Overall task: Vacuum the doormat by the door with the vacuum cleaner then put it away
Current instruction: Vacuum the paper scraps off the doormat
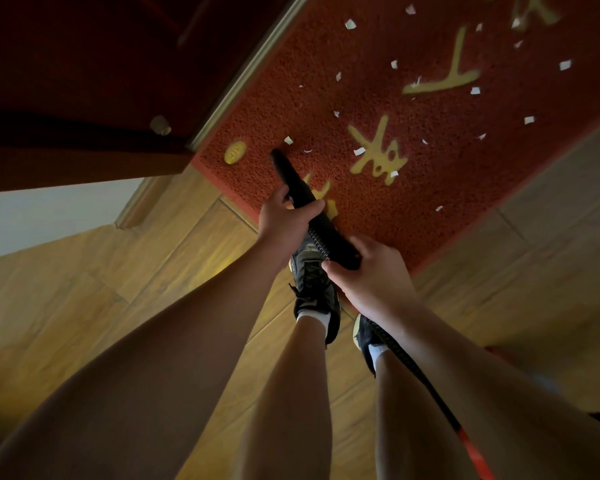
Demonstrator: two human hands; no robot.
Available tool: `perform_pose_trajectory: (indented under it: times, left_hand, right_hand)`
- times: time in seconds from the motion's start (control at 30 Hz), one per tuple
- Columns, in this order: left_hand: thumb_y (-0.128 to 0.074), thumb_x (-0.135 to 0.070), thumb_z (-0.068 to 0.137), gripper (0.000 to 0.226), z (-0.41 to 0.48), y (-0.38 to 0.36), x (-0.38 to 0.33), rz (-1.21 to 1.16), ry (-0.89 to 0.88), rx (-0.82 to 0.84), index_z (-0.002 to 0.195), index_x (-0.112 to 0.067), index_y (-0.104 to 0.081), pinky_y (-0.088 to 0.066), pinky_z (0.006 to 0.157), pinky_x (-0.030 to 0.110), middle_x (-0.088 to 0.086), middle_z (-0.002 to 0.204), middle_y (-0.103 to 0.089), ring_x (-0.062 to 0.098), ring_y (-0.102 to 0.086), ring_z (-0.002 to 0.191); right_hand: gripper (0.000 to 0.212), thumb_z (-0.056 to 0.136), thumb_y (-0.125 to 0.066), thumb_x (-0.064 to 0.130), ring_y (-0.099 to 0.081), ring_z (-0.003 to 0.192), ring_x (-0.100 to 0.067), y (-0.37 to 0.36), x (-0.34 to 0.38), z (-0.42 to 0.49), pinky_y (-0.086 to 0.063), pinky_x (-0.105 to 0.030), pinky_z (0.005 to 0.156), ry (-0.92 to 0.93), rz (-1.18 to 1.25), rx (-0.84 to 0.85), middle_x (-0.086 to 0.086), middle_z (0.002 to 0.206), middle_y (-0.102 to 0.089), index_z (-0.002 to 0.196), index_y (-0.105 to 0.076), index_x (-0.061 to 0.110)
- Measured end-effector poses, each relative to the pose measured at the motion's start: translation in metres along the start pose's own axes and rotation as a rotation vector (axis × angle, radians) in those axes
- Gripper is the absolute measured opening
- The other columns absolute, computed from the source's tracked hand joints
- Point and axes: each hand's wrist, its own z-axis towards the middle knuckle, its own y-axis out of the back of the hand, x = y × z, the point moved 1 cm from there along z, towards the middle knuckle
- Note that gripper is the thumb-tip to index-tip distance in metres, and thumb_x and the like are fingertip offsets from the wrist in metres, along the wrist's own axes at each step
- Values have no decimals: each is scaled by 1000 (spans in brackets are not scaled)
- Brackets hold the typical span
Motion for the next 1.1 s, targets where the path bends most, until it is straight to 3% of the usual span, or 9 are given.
perform_pose_trajectory:
  times: [0.23, 0.37, 0.47, 0.67, 0.77, 0.9, 1.0, 1.1]
  left_hand:
    - [-81, -62, 50, 103, -3, -7, -5, 5, -10, 4, 143, -24, -58, -55, 101, 50, -4, 136, -65, 22, -66, 117]
    - [-85, -38, 76, 76, -4, -11, -12, 14, -46, 42, 144, -20, -57, -55, 101, 46, -3, 139, -62, 20, -64, 119]
    - [-84, -29, 82, 66, 0, -14, -11, 14, -54, 42, 142, -20, -59, -56, 92, 38, -4, 136, -64, 18, -66, 115]
    - [-83, -38, 71, 73, -4, -21, -11, 22, -47, 48, 138, -19, -61, -55, 95, 40, -1, 134, -65, 19, -66, 115]
    - [-81, -28, 83, 60, -7, -25, -9, 32, -57, 73, 139, -17, -60, -53, 82, 30, -1, 133, -65, 15, -66, 110]
    - [-80, -23, 86, 54, -12, -32, -10, 36, -49, 90, 137, -15, -61, -51, 68, 23, -4, 119, -68, 12, -68, 98]
    - [-79, -19, 88, 47, -18, -35, -11, 22, -38, 97, 132, -14, -63, -59, 77, 33, -11, 105, -66, 14, -69, 94]
    - [-79, -19, 88, 43, -21, -36, -9, 24, -34, 120, 128, -14, -65, -60, 90, 44, -8, 106, -67, 17, -70, 97]
  right_hand:
    - [18, 88, -72, 31, -58, 57, -17, 3, -5, -3, -43, -29, 51, -9, 38, -23, 2, 64, -60, 82, -59, 20]
    - [16, 89, -72, 32, -59, 59, -11, 5, -6, -3, -44, -28, 53, -9, 44, -45, 6, 66, -61, 86, -61, 21]
    - [15, 89, -72, 30, -56, 57, -10, 6, -8, -4, -42, -26, 51, 0, 66, -54, 6, 64, -59, 86, -58, 25]
    - [17, 88, -72, 30, -57, 55, -11, 7, -16, -6, -41, -22, 48, -8, 55, -70, 3, 65, -61, 86, -61, 16]
    - [16, 87, -73, 28, -58, 56, -9, 8, -21, -11, -38, -14, 45, -1, 62, -89, 5, 62, -61, 86, -62, 16]
    - [17, 87, -72, 28, -57, 55, -9, 8, -27, -15, -37, -18, 46, 4, 51, -111, 4, 61, -60, 81, -60, 18]
    - [19, 85, -73, 28, -54, 52, -9, 9, -31, -18, -39, -24, 48, 14, 46, -129, 6, 59, -58, 77, -58, 21]
    - [18, 85, -74, 29, -54, 54, -11, 10, -33, -22, -42, -30, 51, 31, 25, -147, 5, 62, -59, 81, -61, 17]
